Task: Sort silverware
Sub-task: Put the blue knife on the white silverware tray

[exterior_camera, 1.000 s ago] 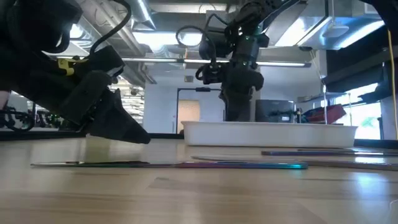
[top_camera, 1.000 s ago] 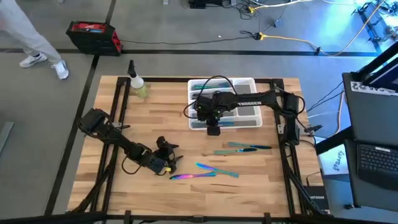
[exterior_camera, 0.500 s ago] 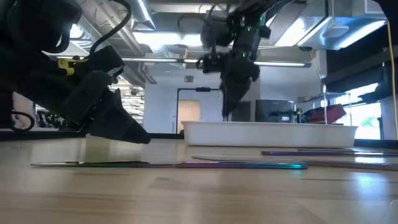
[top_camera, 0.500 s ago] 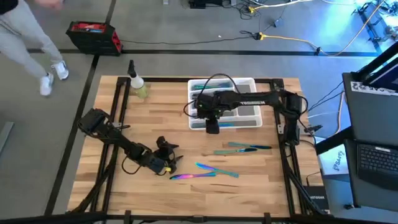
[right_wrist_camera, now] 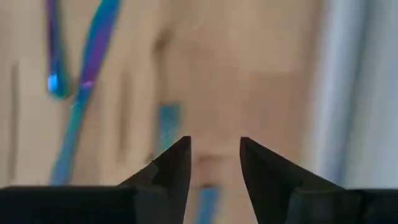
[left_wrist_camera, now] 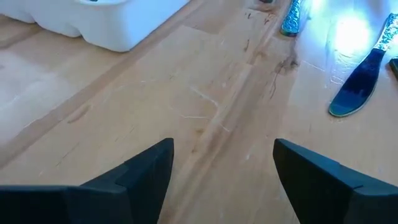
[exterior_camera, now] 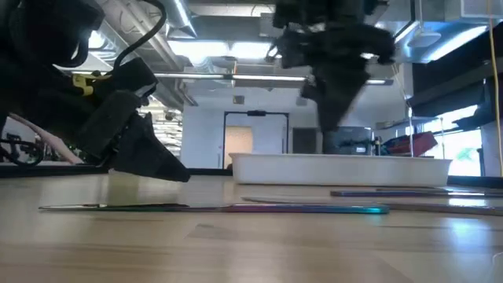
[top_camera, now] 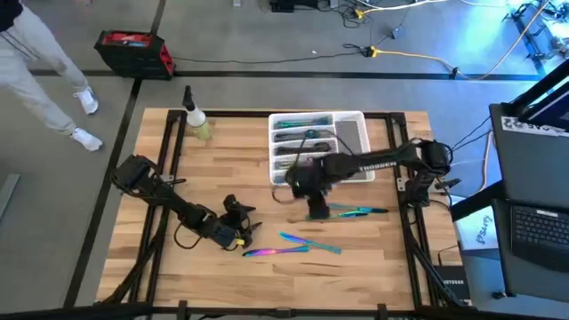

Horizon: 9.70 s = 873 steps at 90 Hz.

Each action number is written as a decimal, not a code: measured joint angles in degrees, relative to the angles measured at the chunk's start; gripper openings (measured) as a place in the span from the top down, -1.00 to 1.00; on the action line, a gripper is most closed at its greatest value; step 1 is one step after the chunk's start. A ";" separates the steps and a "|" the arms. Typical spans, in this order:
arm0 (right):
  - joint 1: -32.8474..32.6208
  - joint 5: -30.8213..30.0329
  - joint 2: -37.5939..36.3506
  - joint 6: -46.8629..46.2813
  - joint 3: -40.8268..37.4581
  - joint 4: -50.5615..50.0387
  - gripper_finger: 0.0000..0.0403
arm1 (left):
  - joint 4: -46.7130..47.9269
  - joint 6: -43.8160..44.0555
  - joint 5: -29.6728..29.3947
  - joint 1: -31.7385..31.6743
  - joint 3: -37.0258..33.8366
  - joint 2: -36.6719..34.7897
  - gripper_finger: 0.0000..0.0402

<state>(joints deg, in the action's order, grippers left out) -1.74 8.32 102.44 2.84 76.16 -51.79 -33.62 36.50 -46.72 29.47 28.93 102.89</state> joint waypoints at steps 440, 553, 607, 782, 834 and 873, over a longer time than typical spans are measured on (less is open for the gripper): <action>-11.32 -9.62 -1.06 -8.56 -20.65 18.18 0.79 | 1.75 -0.82 1.31 -0.53 -0.02 0.02 -0.31; -11.25 -9.03 -0.95 -5.44 -14.88 9.35 0.50 | 1.72 -0.91 1.55 -1.09 0.00 0.02 -0.31; -11.43 -8.47 -1.25 -5.38 -19.93 13.21 0.70 | 3.07 -0.65 1.55 -1.09 0.00 0.02 -0.31; -10.21 -6.20 -3.25 -8.10 -9.82 6.10 0.84 | 3.06 -0.47 1.53 -1.09 0.00 0.02 -0.31; 9.28 -6.23 -3.18 8.28 -2.01 1.96 0.84 | 3.09 -0.39 1.51 -1.09 0.00 0.02 -0.31; 16.36 -4.77 -0.31 18.46 -2.01 2.07 0.84 | 3.09 0.74 -0.02 -1.09 0.00 0.02 -0.31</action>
<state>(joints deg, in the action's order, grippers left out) 14.62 3.55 102.13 21.30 74.15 -49.72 -30.52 37.24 -46.74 28.38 28.93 102.91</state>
